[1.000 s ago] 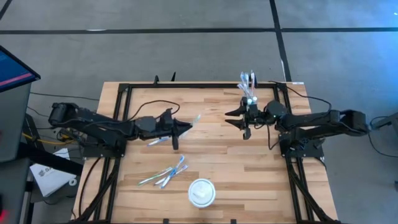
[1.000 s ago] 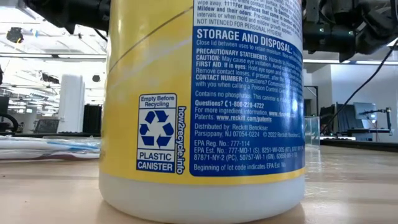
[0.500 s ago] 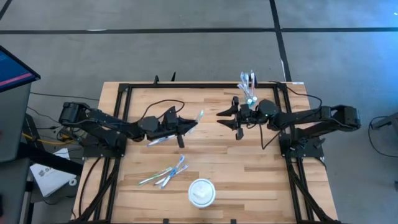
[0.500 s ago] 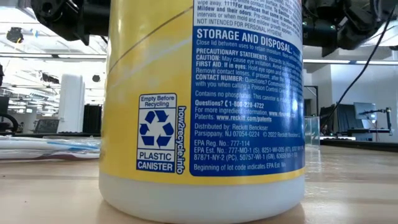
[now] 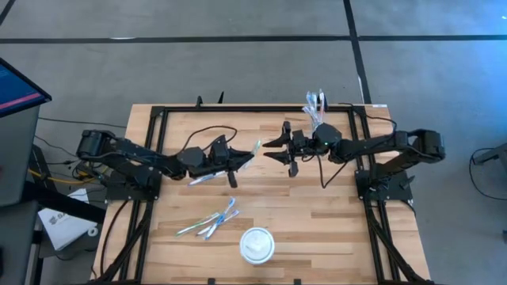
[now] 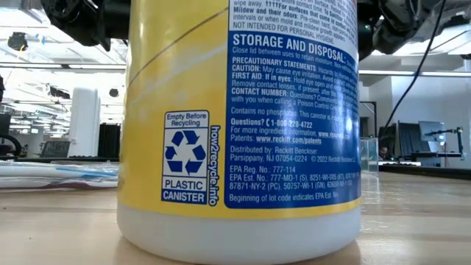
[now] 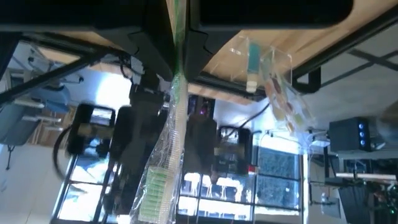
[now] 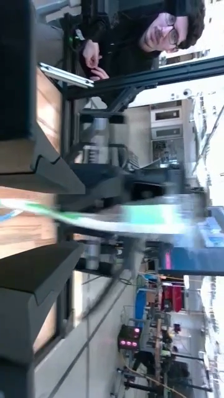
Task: Pick & Place toothbrushing station
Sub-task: Put the green toothbrush into the transparent organizer
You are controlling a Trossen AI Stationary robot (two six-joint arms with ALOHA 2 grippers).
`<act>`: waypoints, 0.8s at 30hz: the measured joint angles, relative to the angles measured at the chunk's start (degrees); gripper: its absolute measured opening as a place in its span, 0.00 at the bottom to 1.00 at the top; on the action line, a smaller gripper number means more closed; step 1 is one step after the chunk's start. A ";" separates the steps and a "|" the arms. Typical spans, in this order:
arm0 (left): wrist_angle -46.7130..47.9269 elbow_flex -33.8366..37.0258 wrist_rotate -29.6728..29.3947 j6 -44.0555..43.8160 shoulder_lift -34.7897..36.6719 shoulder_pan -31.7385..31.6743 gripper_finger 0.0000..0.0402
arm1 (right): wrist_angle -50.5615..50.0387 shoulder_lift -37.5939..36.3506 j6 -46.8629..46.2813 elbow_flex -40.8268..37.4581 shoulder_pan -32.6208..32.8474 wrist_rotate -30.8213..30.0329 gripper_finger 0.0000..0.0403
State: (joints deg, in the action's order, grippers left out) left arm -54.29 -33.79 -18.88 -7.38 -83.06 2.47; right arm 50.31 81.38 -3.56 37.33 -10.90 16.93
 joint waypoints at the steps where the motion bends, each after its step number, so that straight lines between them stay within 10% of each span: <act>1: 0.06 0.01 -0.01 0.06 -0.11 0.14 0.03 | 0.14 0.38 0.06 0.53 0.00 -0.02 0.31; 24: -2.71 -0.01 0.05 1.17 -1.45 0.19 0.03 | 0.22 0.46 -0.47 2.15 1.11 -0.47 0.31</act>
State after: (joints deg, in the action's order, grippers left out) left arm -57.00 -33.80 -18.83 -6.22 -84.51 2.66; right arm 50.53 81.84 -4.03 39.48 -9.78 16.46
